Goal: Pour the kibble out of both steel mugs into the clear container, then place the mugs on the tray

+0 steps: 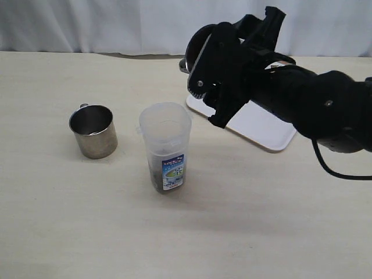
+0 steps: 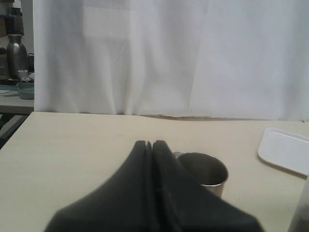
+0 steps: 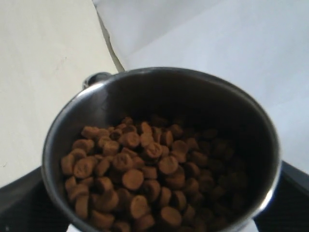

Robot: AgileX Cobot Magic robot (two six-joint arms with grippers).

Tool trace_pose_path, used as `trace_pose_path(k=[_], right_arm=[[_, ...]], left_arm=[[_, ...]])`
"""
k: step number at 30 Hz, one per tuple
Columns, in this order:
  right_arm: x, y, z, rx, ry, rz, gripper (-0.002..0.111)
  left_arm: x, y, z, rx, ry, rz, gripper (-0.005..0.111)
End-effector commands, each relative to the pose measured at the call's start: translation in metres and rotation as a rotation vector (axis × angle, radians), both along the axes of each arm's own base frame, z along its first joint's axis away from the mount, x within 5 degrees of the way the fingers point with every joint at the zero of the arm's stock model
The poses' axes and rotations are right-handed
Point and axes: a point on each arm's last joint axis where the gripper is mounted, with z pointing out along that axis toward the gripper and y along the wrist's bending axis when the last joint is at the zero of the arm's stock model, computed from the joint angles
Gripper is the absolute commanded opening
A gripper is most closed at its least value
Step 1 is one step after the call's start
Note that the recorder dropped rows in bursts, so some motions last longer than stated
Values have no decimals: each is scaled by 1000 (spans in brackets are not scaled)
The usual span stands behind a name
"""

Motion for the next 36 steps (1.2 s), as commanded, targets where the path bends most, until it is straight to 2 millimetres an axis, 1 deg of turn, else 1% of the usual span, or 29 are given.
trace_pose_path(k=[1, 6, 19, 27, 30, 36], right_arm=[[2, 2, 9, -4, -52, 4, 5], [3, 5, 14, 2, -51, 18, 5], [0, 8, 10, -19, -2, 65, 5], [-14, 22, 13, -47, -71, 119, 5], [-14, 23, 12, -55, -71, 122, 5], [-13, 25, 7, -126, -85, 156, 5]], left_arm=[[0, 0, 0, -9, -11, -2, 0], [0, 0, 0, -9, -11, -2, 0], [0, 0, 0, -8, -11, -2, 0], [0, 0, 0, -9, -11, -2, 0], [0, 0, 0, -9, -11, -2, 0], [0, 0, 0, -9, -11, -2, 0]])
